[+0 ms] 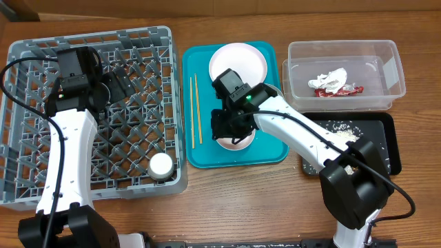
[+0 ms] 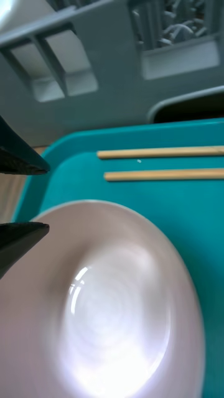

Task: Sort waste into correct bins and load items into the dishwasher
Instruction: 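Return the emptied bowl to the teal tray with right gripper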

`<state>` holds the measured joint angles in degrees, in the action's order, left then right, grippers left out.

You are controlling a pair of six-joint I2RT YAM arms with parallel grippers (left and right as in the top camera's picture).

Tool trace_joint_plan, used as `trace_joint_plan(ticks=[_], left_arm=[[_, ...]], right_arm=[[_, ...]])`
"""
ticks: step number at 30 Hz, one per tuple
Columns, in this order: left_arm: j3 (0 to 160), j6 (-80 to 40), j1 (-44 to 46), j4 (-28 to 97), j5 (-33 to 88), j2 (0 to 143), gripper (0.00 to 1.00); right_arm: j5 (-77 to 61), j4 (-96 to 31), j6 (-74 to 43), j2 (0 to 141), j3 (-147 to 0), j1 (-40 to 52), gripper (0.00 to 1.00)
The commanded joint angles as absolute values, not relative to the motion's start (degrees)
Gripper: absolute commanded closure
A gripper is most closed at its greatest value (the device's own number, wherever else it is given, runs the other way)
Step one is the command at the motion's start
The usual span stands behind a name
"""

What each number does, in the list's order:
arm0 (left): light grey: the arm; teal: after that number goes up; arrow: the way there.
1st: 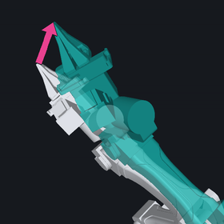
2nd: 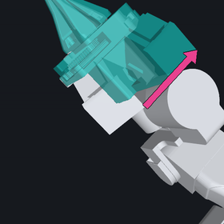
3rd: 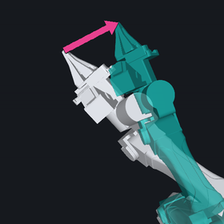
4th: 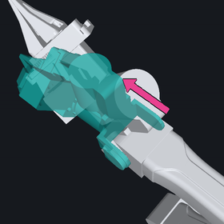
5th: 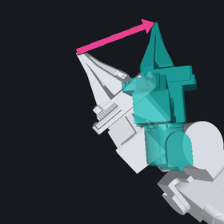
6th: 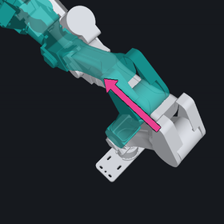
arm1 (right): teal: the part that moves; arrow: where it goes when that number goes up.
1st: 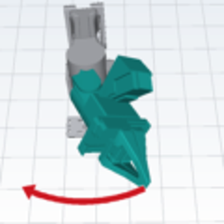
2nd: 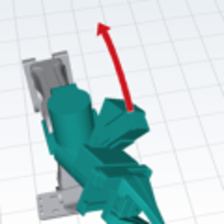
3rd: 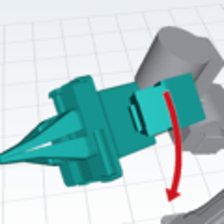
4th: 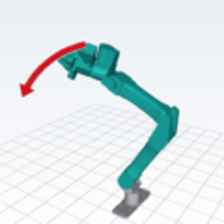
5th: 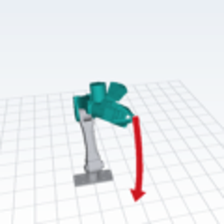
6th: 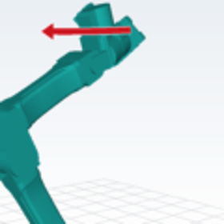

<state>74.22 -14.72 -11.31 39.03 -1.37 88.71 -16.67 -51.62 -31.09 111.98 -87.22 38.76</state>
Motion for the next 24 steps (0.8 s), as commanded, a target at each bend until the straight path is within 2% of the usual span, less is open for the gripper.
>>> trace_joint_plan(ticks=[1,4,9,14,24], left_arm=[[75.37,-15.25,-11.62,38.79,-1.91,87.13,0.0],[75.37,-15.25,-11.62,38.79,-1.91,87.13,0.0],[75.37,-15.25,-11.62,38.79,-1.91,87.13,0.0],[75.37,-15.25,-11.62,38.79,-1.91,87.13,0.0],[75.37,-15.25,-11.62,38.79,-1.91,87.13,0.0]], right_arm=[[-21.21,-52.47,-28.29,111.22,-92.82,38.39,0.73],[-20.93,-56.82,-25.39,111.22,-99.09,37.06,0.72],[-9.78,-62.41,-25.19,111.22,-106.61,33.85,0.72],[-1.58,-62.76,-24.99,112.33,-106.8,31.2,0.72],[-1.02,-62.19,-23.0,119.87,-106.8,29.76,0.65]])
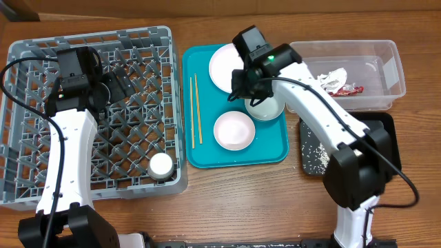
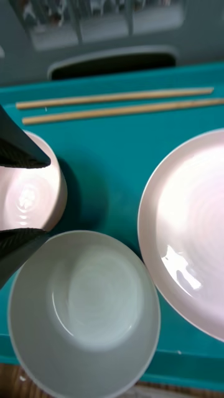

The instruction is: Sort waste into correct bins and load items into the dishwasher

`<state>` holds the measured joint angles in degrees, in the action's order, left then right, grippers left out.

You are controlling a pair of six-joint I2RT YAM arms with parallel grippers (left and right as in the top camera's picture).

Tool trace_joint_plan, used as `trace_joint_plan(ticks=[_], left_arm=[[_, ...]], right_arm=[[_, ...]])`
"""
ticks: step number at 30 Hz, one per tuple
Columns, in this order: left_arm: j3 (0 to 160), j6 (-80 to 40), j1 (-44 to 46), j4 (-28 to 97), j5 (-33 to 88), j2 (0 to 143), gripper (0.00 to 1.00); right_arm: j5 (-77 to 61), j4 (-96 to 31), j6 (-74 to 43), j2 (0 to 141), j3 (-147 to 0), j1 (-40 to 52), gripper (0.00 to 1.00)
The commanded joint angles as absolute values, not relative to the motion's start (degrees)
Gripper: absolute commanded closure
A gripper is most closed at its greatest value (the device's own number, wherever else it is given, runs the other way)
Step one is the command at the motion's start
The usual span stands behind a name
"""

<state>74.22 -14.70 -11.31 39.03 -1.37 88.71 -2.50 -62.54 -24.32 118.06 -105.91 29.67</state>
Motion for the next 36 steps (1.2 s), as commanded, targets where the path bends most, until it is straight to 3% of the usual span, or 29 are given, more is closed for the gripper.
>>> trace_joint_plan(ticks=[1,4,16,25,36], left_arm=[[75.37,-15.25,-11.62,38.79,-1.93,87.13,0.0],[75.37,-15.25,-11.62,38.79,-1.91,87.13,0.0],[75.37,-15.25,-11.62,38.79,-1.91,87.13,0.0],[75.37,-15.25,-11.62,38.79,-1.91,87.13,0.0],[75.37,-15.25,-11.62,38.79,-1.91,87.13,0.0]], right_arm=[[-0.86,-62.08,-22.52,120.44,-106.8,29.76,0.64],[1.32,-62.08,-22.46,121.54,-106.78,29.78,0.58],[2.96,-61.65,-22.39,125.19,-106.78,30.17,0.58],[2.48,-61.87,-22.37,128.03,-106.78,30.61,0.67],[-0.05,-61.84,-20.86,128.01,-106.8,35.7,0.69]])
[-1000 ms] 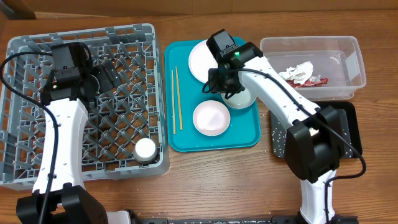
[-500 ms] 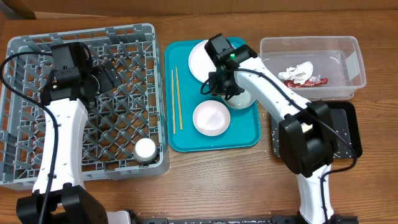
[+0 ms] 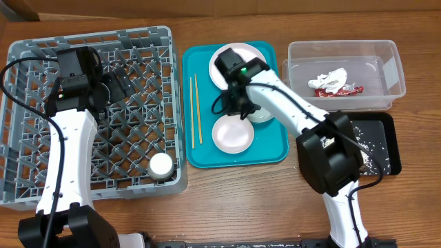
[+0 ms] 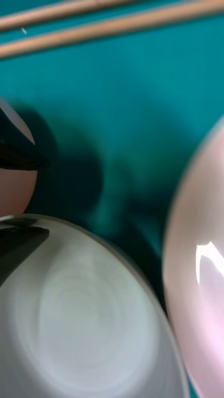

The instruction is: Sort waste into correct bins and load items into the dishwasher

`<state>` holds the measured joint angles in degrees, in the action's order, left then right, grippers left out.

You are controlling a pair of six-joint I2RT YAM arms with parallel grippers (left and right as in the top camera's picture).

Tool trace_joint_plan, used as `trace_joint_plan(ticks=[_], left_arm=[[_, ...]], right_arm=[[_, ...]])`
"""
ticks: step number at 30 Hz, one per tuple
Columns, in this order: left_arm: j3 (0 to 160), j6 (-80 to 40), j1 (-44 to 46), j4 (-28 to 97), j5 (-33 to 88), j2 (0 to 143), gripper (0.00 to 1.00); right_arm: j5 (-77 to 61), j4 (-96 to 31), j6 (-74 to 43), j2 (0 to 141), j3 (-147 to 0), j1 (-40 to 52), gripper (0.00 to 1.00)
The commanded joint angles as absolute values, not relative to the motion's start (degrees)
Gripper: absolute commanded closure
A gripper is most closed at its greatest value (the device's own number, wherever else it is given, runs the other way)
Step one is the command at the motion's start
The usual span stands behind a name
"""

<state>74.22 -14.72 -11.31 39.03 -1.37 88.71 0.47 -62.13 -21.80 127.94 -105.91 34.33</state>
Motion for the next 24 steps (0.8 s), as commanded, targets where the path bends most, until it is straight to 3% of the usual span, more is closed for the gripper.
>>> trace_joint_plan(ticks=[1,15,24], left_arm=[[75.37,-15.25,-11.62,38.79,-1.91,87.13,0.0],[75.37,-16.75,-11.6,38.76,-0.51,87.13,0.0],[75.4,-19.79,-11.62,38.24,14.87,87.13,0.0]], right_arm=[[-0.05,-61.84,-20.88,128.01,-106.83,35.94,0.69],[-0.08,-74.32,-19.44,127.85,-123.04,34.52,0.68],[-0.14,-84.01,-21.26,127.07,-129.1,28.82,0.67]])
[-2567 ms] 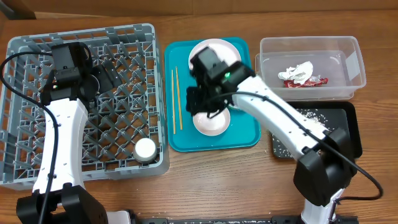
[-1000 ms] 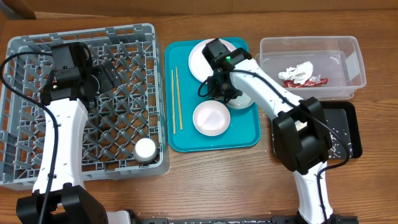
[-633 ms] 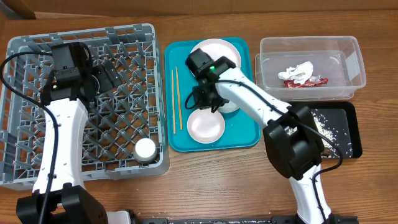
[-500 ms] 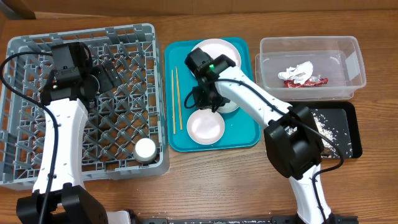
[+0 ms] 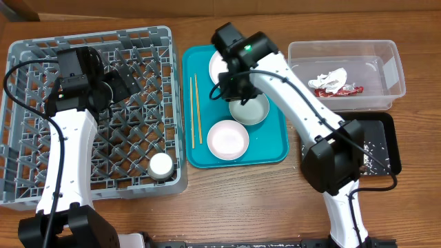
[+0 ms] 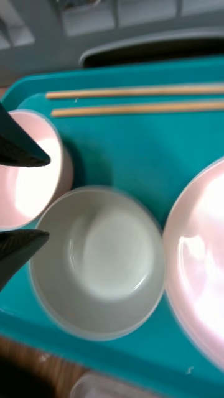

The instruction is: Sort waste into correct bins and load items into the dishwasher

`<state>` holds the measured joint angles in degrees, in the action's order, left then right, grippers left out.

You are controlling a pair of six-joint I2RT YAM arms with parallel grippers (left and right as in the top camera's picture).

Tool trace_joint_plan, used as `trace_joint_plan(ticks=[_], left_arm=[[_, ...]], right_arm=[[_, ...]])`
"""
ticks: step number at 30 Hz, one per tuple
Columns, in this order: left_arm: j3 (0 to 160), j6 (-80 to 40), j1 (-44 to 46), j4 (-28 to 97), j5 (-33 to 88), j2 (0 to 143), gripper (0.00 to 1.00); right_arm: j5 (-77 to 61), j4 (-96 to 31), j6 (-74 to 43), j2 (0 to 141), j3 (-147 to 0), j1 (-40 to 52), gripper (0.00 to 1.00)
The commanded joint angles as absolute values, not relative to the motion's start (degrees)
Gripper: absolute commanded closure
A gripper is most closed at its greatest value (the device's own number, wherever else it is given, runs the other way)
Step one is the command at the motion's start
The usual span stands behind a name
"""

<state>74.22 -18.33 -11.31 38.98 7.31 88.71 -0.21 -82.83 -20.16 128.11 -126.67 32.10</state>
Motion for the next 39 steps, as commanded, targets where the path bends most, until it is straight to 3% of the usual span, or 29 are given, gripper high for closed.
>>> trace_joint_plan(ticks=[1,6,14,23,31,39], left_arm=[[75.4,-19.99,-11.62,37.34,17.3,87.13,0.0],[76.66,-20.21,-9.76,34.33,26.41,87.13,0.03],[87.94,-18.22,8.67,37.06,13.58,89.65,0.0],[97.23,-13.96,22.63,39.07,13.17,104.84,0.0],[99.44,-10.31,25.96,42.48,10.92,116.62,0.01],[99.44,-10.35,25.89,45.28,10.94,121.89,0.17]], right_arm=[[-0.19,-85.25,-21.45,126.58,-129.47,27.55,0.69],[-0.73,-88.47,-21.39,122.74,-130.45,21.91,0.71],[-0.91,-90.52,-21.39,115.57,-130.54,12.47,0.67],[-2.26,-91.7,-21.17,114.65,-130.54,9.67,0.67],[-2.28,-92.95,-21.19,114.65,-130.52,9.78,0.67],[-3.14,-93.58,-21.19,114.65,-130.52,9.8,0.67]])
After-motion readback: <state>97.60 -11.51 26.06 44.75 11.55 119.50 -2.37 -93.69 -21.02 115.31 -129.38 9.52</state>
